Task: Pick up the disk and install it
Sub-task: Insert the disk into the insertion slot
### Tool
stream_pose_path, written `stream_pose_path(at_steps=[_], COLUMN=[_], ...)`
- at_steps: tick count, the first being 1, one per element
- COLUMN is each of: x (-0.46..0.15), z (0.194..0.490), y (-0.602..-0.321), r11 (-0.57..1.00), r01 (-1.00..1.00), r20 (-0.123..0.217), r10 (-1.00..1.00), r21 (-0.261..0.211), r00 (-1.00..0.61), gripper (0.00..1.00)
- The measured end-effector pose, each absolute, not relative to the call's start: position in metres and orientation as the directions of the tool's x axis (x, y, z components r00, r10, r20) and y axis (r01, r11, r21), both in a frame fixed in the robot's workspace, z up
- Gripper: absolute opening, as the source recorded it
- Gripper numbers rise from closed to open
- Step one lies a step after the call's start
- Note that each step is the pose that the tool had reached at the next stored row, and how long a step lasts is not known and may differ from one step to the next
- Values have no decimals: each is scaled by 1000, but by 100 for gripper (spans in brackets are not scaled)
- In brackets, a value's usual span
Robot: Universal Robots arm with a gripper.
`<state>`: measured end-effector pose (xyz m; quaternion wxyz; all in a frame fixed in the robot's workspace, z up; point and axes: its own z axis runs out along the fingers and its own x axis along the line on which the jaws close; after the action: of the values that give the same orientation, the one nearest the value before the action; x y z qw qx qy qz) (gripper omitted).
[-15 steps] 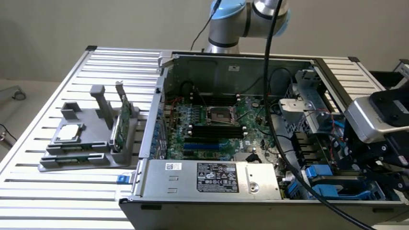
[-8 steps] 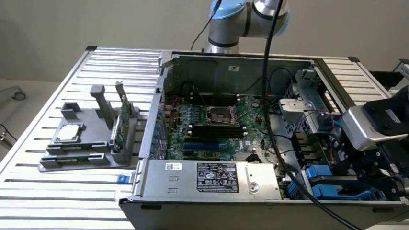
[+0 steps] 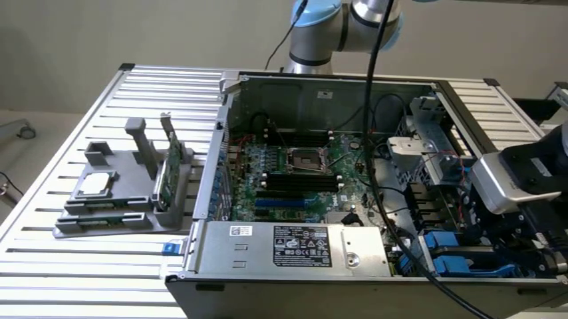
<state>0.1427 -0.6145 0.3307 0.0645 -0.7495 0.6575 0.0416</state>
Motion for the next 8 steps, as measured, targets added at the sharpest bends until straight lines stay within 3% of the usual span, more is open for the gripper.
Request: stream_pose_path(at_steps=[8], x=[143], z=[364], y=[-614], r11=[-127], r01=[-991], r20=[-147], r10=[-981], r21=[-34], r00=[131], gripper=[11])
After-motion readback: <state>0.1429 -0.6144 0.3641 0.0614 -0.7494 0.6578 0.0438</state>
